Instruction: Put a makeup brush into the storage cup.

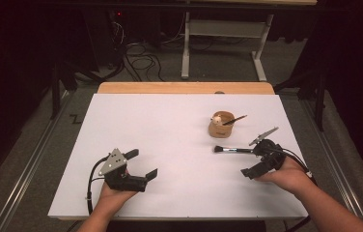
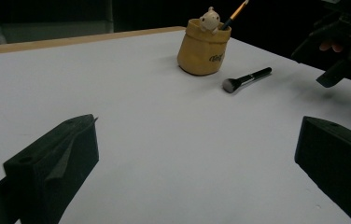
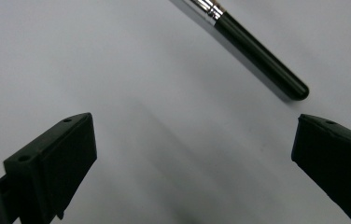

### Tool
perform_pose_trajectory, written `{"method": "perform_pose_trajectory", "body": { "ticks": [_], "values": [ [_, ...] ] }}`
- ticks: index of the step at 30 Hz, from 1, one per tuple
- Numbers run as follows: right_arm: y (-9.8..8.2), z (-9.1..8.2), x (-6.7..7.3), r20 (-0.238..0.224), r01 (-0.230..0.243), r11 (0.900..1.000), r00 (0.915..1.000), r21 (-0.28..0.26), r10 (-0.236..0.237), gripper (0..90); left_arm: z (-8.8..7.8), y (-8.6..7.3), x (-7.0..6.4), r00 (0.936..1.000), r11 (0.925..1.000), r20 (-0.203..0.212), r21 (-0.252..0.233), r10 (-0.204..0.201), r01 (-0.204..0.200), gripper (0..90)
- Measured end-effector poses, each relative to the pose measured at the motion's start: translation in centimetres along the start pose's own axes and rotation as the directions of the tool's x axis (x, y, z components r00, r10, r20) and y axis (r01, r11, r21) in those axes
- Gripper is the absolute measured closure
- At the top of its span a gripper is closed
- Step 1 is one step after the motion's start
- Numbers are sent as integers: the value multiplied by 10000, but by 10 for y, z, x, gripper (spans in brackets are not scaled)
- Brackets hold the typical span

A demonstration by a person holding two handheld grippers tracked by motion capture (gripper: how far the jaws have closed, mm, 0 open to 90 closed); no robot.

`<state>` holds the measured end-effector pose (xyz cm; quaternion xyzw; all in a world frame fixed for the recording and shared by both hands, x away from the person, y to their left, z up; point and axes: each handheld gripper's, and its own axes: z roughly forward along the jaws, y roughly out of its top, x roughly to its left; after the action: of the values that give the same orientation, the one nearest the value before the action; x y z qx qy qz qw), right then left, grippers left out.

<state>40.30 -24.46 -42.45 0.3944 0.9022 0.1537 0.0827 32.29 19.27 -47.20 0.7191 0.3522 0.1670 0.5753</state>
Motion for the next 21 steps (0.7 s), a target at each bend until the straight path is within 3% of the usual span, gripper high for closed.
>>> {"method": "perform_pose_trajectory", "body": {
  "ticks": [10, 15, 21],
  "values": [
    [19, 3, -12, 229, 366, 9993, 9991, -68, -364, 11, 0, 0, 0, 10000, 10000, 21, 19, -49, 49, 1],
    [30, 9, -15, 102, 393, 9991, 9992, -164, -391, 25, -1, 0, 1, 10000, 10000, -21, 9, -54, 54, 0],
    [44, 13, -16, 57, 746, 9966, 9972, -361, -745, 62, -1, 0, 1, 10000, 10000, 4, 18, -17, 17, 1]
  ]
}}
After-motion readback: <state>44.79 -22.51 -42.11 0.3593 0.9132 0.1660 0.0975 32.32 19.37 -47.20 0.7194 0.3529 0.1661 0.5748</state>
